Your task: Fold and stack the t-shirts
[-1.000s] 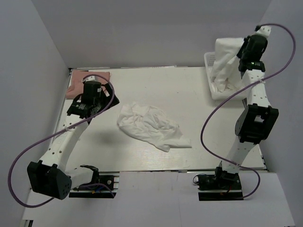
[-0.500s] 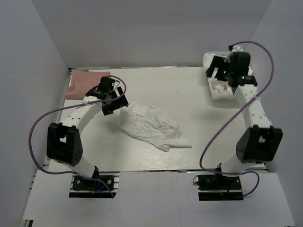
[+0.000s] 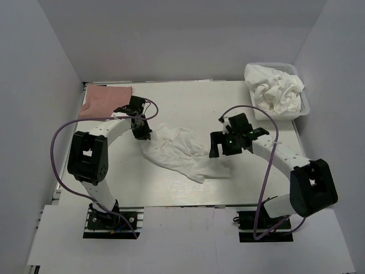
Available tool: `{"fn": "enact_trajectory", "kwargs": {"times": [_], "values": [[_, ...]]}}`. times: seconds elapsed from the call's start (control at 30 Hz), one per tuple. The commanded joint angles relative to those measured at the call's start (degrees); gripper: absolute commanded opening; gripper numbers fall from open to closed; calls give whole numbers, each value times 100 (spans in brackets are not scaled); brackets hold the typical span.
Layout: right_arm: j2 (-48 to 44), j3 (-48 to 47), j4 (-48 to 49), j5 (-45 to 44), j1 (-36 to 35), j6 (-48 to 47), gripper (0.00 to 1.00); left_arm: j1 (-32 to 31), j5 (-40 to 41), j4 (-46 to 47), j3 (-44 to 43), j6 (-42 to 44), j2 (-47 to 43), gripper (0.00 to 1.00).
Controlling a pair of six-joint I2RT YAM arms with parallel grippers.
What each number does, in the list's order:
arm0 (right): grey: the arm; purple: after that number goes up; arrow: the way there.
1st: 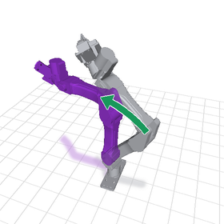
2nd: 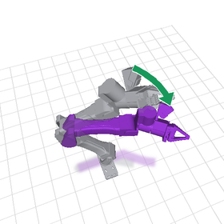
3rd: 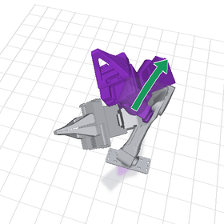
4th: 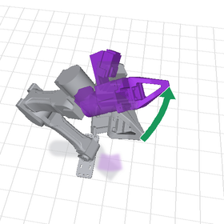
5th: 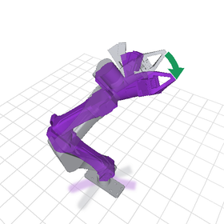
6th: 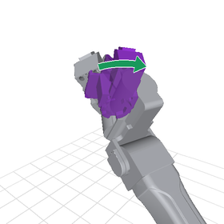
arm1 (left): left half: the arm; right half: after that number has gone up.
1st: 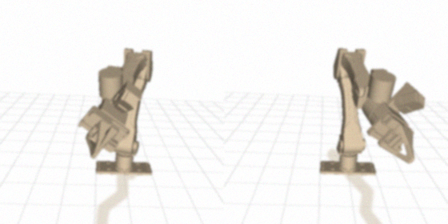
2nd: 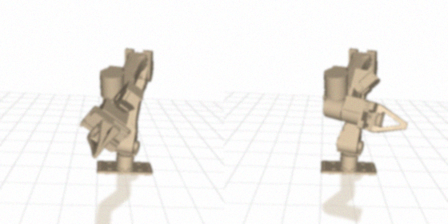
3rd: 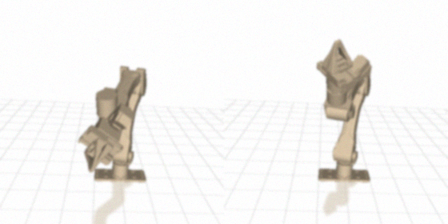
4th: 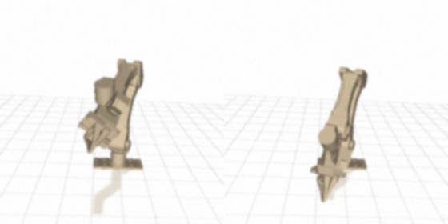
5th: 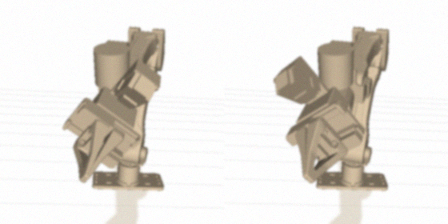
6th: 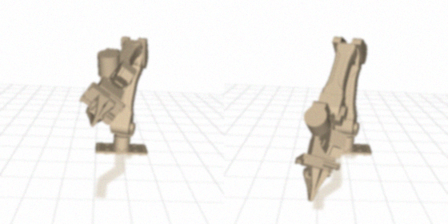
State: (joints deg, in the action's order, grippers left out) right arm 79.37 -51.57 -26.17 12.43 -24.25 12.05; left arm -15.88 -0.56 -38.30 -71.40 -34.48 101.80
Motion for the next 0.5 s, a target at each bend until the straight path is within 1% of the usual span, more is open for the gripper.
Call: {"fn": "enact_trajectory", "kwargs": {"times": [0.0,0.03,0.13,0.17,0.2,0.23,0.27,0.3,0.33,0.37,0.47], "values": [[209,94,392,119,-352,-45,90,-20,-76,104,135,47,-450,8],[271,103,455,128,-509,-71,90,-20,-76,104,187,47,-572,0],[570,112,771,103,-783,-124,85,-20,-76,104,187,47,-749,0],[623,147,867,41,-879,-107,85,-20,-76,104,187,47,-871,0],[649,156,1095,-46,-897,-115,77,-20,-137,104,187,47,-951,0],[728,87,1166,-404,-906,-89,70,-20,-138,165,187,47,-1030,0],[781,-36,1176,-529,-915,24,57,-20,-199,165,187,107,-1117,0],[868,-107,1167,-835,-906,95,16,-20,-251,165,187,108,-1310,0],[904,-203,1167,-1151,-906,261,0,-20,-304,165,187,108,-1407,0],[913,-291,1158,-1198,-897,445,0,-20,-305,165,187,178,-1530,0],[545,-327,1299,-1785,-871,614,0,-20,-366,165,82,327,-2057,0]]}}
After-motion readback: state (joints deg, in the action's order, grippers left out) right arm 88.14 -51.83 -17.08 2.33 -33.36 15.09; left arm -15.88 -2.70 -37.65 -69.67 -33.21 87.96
